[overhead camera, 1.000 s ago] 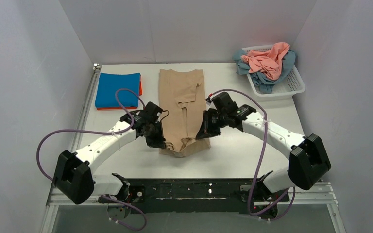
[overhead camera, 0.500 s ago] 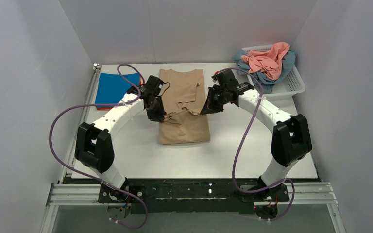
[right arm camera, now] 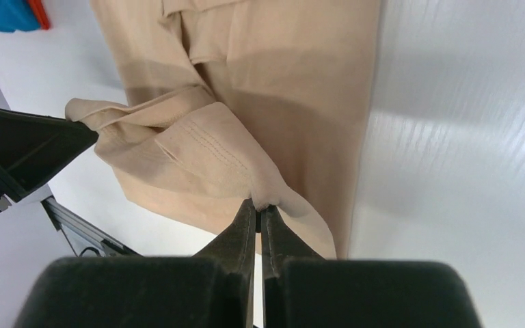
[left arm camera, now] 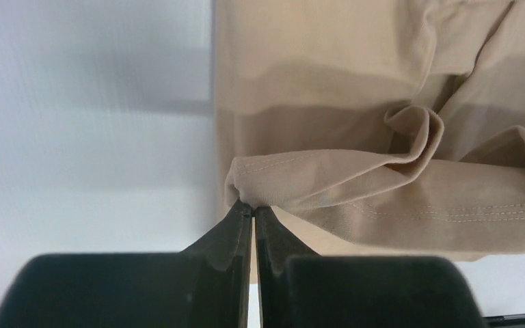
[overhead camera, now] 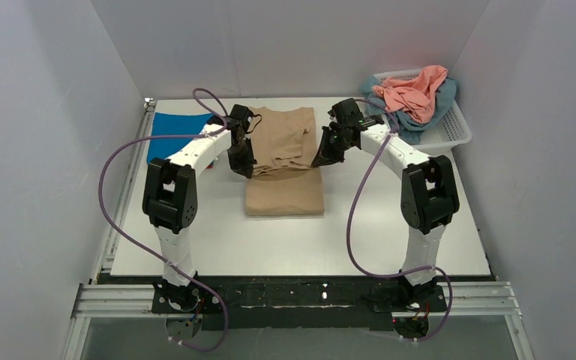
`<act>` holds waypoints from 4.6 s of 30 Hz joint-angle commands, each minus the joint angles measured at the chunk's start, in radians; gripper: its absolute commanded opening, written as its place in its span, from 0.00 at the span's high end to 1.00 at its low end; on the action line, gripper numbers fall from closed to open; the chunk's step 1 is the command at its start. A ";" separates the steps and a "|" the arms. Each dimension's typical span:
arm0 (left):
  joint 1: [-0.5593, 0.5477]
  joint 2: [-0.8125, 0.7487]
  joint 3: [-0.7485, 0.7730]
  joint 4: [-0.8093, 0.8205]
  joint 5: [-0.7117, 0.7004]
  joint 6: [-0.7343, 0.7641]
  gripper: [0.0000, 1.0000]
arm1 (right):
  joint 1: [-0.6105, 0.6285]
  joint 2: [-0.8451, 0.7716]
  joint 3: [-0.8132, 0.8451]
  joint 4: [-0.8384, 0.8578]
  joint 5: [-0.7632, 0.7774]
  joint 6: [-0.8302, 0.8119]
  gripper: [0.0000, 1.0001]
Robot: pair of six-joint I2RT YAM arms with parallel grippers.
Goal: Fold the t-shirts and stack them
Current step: Fold the folded rectangular tshirt in 1/3 of the way, then grab one side of the 2/3 rectangular tshirt with both arms, then fold the long partially folded tshirt into a neat square
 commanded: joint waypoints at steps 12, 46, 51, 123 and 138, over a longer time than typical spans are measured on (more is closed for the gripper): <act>0.025 0.132 0.202 -0.168 0.038 0.083 0.45 | -0.045 0.233 0.264 -0.068 0.000 -0.038 0.51; 0.027 -0.069 -0.546 0.130 0.222 -0.260 0.69 | 0.081 -0.181 -0.623 0.355 0.031 0.222 0.54; 0.027 -0.046 -0.536 0.129 0.218 -0.254 0.98 | 0.081 -0.139 -0.611 0.356 0.063 0.219 0.65; 0.037 -0.344 -0.231 -0.033 -0.029 -0.083 1.00 | -0.142 -0.150 -0.187 -0.185 -0.627 -0.105 0.99; 0.058 -0.083 -0.030 -0.086 0.031 -0.070 0.56 | -0.194 0.084 -0.012 -0.162 -0.524 -0.062 0.62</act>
